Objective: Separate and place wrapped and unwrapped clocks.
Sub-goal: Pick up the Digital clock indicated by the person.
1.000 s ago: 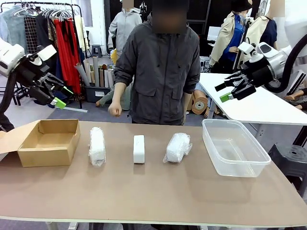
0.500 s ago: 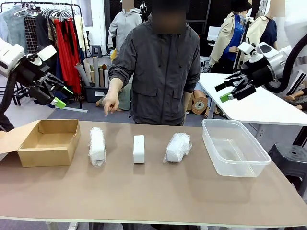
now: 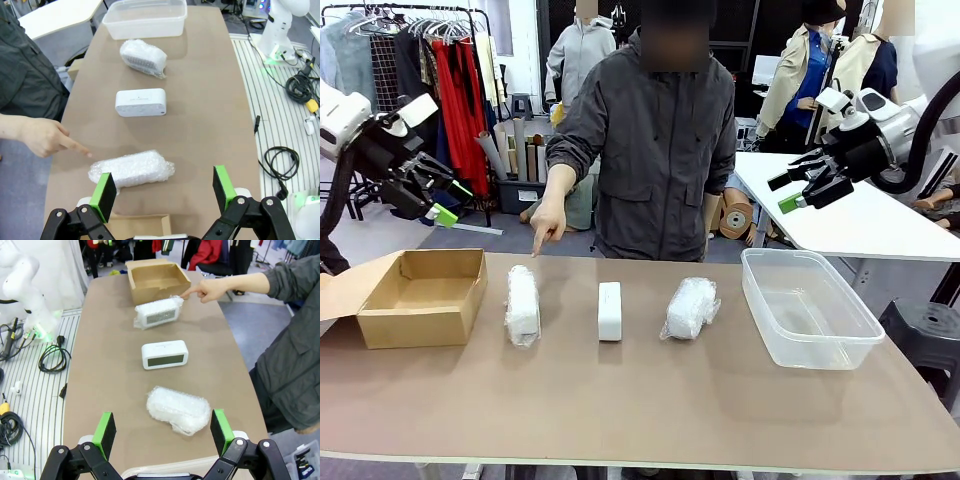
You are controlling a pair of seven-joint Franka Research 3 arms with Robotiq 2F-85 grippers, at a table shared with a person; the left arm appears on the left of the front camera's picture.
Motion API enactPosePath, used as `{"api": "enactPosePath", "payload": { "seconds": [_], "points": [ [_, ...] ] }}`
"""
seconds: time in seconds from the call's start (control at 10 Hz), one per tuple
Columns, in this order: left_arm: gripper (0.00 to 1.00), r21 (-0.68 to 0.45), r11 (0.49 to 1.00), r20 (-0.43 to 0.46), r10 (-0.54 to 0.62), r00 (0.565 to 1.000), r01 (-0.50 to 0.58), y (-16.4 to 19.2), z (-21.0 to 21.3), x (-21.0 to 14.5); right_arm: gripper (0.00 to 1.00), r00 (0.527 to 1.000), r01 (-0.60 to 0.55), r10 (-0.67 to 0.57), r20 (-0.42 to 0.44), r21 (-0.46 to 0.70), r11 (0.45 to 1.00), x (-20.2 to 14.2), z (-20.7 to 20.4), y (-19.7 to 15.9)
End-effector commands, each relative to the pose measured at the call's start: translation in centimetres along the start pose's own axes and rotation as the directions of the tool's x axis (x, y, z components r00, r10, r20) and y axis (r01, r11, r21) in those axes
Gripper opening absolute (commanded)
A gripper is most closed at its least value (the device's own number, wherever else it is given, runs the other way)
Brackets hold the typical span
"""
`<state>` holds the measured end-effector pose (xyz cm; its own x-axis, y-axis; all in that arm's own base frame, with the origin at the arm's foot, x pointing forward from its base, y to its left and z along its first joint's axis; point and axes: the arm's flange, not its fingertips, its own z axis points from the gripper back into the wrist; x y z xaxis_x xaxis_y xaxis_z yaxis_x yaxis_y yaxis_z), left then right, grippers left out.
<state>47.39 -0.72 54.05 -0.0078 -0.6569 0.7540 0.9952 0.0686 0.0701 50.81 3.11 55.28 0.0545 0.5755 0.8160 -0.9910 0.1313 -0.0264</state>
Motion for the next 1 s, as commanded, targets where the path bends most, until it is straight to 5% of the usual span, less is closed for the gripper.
{"api": "enactPosePath", "payload": {
  "seconds": [0.0,0.9],
  "points": [
    [1.0,-0.004,1.0,0.012,0.004,1.0,-0.004,-0.07,0.17,0.0,1.0,1.0,-0.002,0.002,0.001,0.0,1.0,0.12,0.01,0.19],
    [1.0,-0.004,1.0,0.012,0.004,1.0,-0.004,-0.07,0.17,0.0,1.0,1.0,-0.002,0.002,0.001,0.0,1.0,0.12,0.01,0.19]
  ]
}}
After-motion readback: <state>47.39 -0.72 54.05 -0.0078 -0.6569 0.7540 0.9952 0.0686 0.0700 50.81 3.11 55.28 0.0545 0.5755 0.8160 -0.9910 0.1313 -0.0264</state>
